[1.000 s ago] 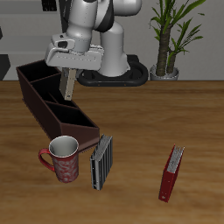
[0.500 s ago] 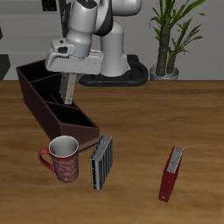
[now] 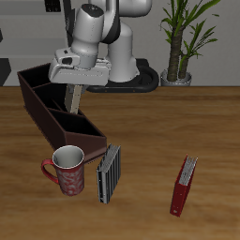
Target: Place the yellow book into the right desk caddy's front compartment
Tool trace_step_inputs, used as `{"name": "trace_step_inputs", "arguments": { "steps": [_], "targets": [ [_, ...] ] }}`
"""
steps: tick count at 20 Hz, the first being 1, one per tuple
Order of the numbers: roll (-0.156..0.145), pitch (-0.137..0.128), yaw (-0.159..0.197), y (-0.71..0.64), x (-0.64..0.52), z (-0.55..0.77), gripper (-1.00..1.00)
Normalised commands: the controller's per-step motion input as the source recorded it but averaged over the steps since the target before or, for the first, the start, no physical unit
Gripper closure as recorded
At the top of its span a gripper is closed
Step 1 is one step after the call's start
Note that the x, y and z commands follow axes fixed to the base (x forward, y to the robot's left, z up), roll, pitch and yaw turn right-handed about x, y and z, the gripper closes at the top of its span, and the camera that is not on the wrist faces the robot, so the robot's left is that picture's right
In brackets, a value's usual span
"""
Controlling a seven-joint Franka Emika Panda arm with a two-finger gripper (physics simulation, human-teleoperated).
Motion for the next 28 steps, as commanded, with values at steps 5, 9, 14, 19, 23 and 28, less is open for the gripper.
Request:
{"name": "trace_step_inputs", "arguments": {
  "steps": [5,9,14,19,23,28],
  "targets": [
    [-0.005,0.028,-0.008,-0.02,0.0,-0.15,1.0],
    [-0.002,0.023,0.001,-0.02,0.02,-0.15,1.0],
    [-0.016,0.039,-0.017,-0.06,0.0,-0.21,1.0],
    [-0.028,0.029,-0.006,-0.1,0.01,-0.13,1.0],
    [-0.033,0.048,-0.003,-0.12,0.0,-0.28,1.0],
    [-0.024,0.061,-0.028,-0.08,0.02,-0.2,-1.0]
  ]
}}
